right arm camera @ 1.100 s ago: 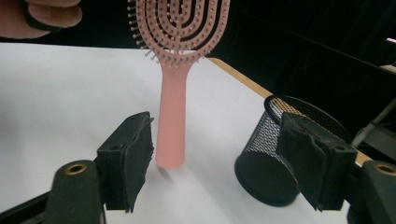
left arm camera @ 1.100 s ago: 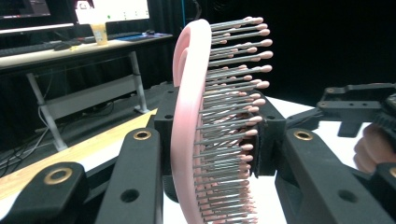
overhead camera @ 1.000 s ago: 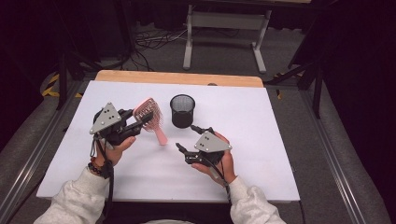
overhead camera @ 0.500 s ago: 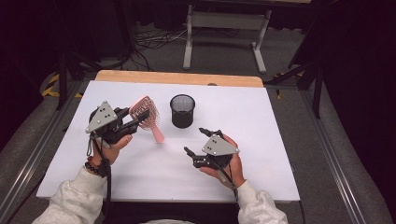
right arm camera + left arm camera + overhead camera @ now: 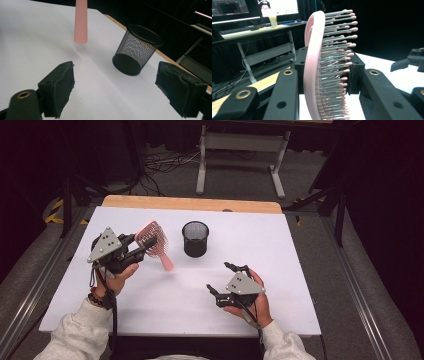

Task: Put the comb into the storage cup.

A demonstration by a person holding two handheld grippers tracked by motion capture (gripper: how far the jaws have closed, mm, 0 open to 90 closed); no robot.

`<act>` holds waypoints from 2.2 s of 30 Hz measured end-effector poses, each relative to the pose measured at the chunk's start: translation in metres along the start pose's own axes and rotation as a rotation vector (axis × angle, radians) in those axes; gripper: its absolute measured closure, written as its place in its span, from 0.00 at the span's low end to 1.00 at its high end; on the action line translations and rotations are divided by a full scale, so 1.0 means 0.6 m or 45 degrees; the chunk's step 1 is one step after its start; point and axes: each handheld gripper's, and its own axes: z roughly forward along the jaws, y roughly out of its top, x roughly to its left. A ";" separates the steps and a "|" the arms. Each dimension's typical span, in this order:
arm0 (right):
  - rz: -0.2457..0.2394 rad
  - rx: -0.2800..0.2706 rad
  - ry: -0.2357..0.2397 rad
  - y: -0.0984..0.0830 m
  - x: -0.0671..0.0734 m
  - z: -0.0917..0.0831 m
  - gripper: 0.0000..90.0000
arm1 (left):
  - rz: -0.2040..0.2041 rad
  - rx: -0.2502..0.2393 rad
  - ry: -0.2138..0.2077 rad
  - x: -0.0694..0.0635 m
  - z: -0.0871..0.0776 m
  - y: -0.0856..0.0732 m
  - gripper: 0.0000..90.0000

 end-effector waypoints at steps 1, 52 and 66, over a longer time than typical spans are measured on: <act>0.004 0.004 -0.002 -0.003 0.000 -0.002 0.17 | 0.008 0.001 0.004 0.001 -0.001 0.000 0.71; 0.042 0.026 -0.055 -0.051 -0.014 -0.026 0.12 | 0.119 -0.035 -0.018 0.015 0.078 0.123 0.71; 0.046 0.002 -0.042 -0.048 -0.013 -0.030 0.13 | 0.142 -0.026 -0.008 0.007 0.132 0.129 0.71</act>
